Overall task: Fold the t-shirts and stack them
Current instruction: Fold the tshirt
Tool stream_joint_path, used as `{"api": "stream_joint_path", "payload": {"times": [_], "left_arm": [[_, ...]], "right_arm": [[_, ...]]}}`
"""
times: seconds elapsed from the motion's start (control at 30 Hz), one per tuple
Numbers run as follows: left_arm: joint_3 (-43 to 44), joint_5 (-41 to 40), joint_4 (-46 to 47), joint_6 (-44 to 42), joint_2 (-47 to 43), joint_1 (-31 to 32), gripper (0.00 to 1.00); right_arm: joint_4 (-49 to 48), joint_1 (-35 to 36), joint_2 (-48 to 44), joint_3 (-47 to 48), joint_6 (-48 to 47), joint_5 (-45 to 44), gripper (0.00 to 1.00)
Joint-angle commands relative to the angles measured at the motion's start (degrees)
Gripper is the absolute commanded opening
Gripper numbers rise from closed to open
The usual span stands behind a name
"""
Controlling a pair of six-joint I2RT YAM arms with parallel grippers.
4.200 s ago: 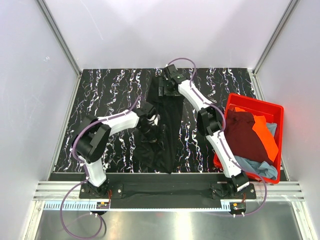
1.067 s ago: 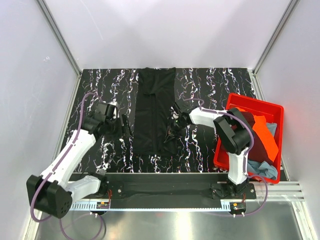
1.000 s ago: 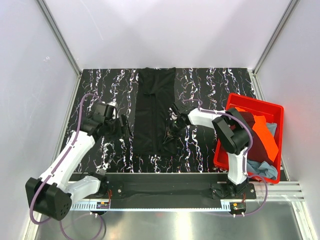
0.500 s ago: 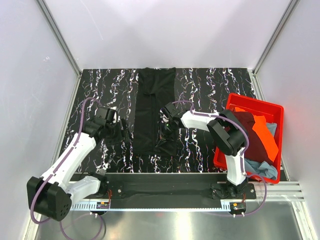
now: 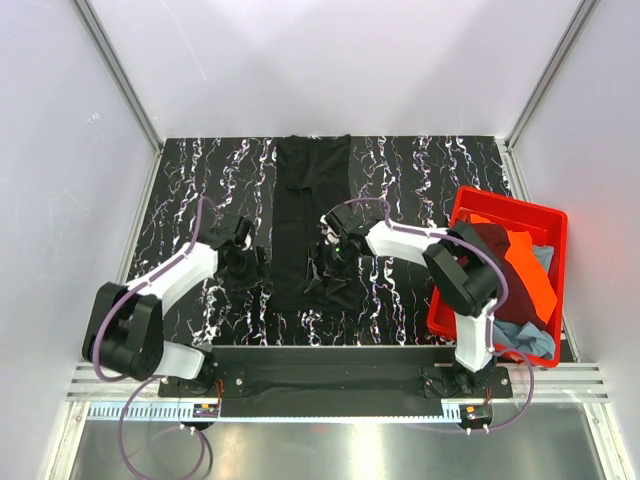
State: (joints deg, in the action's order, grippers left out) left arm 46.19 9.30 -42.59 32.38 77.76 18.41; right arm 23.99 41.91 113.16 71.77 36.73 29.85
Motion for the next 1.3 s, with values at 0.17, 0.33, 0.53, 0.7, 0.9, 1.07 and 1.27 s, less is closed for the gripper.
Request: {"api": "stream_joint_path", "payload": {"times": [0.17,0.33,0.53,0.7,0.9,1.07,1.27], "left_arm": [[-4.53,4.84,10.33,4.79,4.77,-0.48,0.61],[-7.43,7.48,12.88,8.65,6.97,-0.48,0.56],[-10.60,9.51,14.38,13.05,8.64,-0.40,0.55],[-11.83,6.35,10.95,14.55,8.47,-0.40,0.55],[-13.15,4.59,9.98,15.87,9.86,-0.40,0.58],[-12.71,3.36,10.33,15.52,12.15,-0.40,0.56],[-13.32,2.48,10.33,15.61,11.28,-0.40,0.45]], "right_arm": [[11.25,0.10,-16.12,-1.19,-5.26,-8.04,0.79],[9.07,-1.56,-19.29,-9.44,-4.39,-9.81,0.78],[1.95,-7.10,-21.76,-18.76,-2.63,-7.70,0.77],[-2.98,-10.01,-20.79,-23.51,-1.66,-3.57,0.76],[-9.21,-10.09,-18.07,-26.41,1.14,-1.28,0.69],[-11.51,-10.09,-16.75,-28.26,2.99,-1.72,0.61],[-11.77,-10.09,-16.57,-28.96,3.61,-2.95,0.52]]}}
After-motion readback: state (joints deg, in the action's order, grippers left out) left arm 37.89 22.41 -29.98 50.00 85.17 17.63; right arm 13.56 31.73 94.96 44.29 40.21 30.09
